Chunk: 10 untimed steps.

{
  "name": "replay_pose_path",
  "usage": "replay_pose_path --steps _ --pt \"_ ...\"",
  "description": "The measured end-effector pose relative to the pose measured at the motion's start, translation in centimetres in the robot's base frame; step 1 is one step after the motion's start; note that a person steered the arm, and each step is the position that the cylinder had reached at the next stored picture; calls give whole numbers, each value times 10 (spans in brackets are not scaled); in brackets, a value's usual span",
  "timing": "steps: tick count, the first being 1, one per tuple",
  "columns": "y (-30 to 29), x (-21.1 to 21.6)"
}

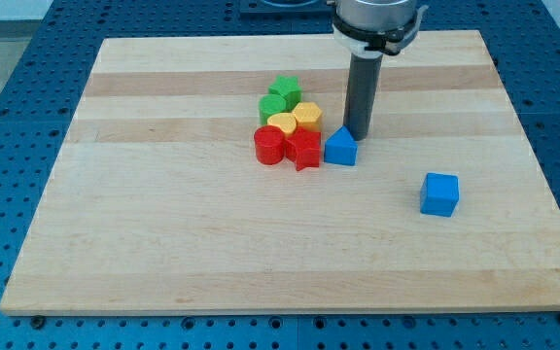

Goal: Move the blue cube parallel to the bottom of the blue triangle

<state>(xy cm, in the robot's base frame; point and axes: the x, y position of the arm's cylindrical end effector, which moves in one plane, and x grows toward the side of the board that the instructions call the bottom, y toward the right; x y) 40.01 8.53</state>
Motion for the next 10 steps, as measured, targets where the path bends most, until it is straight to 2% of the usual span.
replay_pose_path --steps 2,3,4,6,10 --pt "165 62" --pt "180 100" --pt "164 110" --pt "111 95" --pt "-4 94"
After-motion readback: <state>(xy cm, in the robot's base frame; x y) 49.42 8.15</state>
